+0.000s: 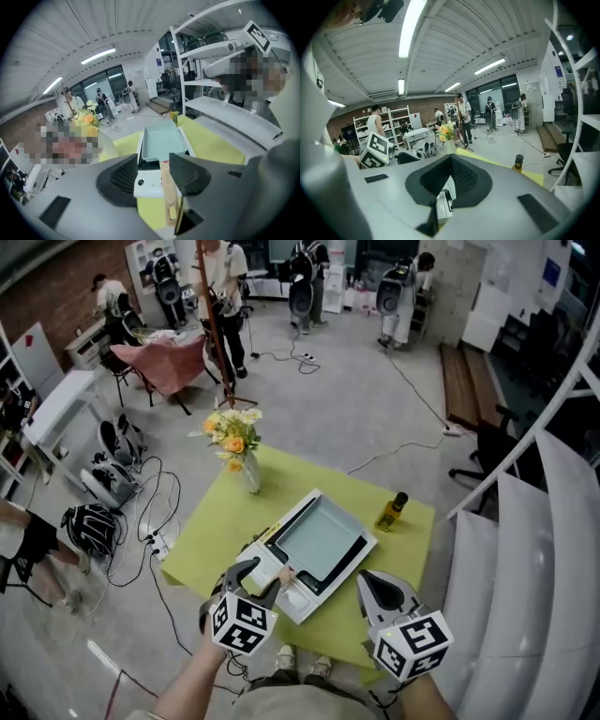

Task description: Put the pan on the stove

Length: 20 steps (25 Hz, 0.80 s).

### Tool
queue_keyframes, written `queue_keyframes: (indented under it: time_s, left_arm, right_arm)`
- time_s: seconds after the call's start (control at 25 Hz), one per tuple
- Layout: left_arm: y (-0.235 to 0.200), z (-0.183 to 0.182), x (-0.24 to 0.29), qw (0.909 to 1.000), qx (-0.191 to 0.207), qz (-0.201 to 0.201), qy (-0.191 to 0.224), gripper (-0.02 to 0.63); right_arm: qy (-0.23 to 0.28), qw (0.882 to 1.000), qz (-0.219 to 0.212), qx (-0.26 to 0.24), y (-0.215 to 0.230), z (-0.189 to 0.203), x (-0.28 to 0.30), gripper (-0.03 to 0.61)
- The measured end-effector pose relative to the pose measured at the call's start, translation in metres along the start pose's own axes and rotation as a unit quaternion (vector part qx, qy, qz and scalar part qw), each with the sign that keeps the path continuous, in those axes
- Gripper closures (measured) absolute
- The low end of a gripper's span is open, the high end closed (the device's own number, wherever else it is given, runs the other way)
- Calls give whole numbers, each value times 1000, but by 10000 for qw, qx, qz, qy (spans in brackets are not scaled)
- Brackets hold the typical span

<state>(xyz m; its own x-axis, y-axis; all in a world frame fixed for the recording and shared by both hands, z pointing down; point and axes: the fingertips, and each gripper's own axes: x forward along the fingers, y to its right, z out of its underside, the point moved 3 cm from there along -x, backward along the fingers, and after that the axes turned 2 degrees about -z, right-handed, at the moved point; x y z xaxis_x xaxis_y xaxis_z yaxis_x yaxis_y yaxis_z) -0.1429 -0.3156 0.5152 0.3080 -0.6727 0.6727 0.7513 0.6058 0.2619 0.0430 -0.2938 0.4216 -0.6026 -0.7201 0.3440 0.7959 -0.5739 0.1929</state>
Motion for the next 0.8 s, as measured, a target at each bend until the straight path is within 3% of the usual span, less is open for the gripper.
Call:
queue_keyframes:
  time_s: [0.16, 0.32, 0.64, 0.8]
  left_arm:
    - [-16, -39, -40, 9980, -39, -218, 587, 423]
    - [-32, -78, -88, 9894, -53, -575, 1333, 451]
    - [-41, -136, -178, 9561, -87, -1028, 2743, 515]
    - [-37, -145, -205, 9422, -290, -1046, 3171, 546]
  right_arm:
    - [422, 9990, 62, -129, -7, -33, -20, 572]
    - [820, 9962, 113, -268, -15, -61, -41, 572]
    - [1491, 9872, 63, -569, -37, -103, -84, 572]
    - [1699, 9835, 76, -622, -43, -110, -100, 572]
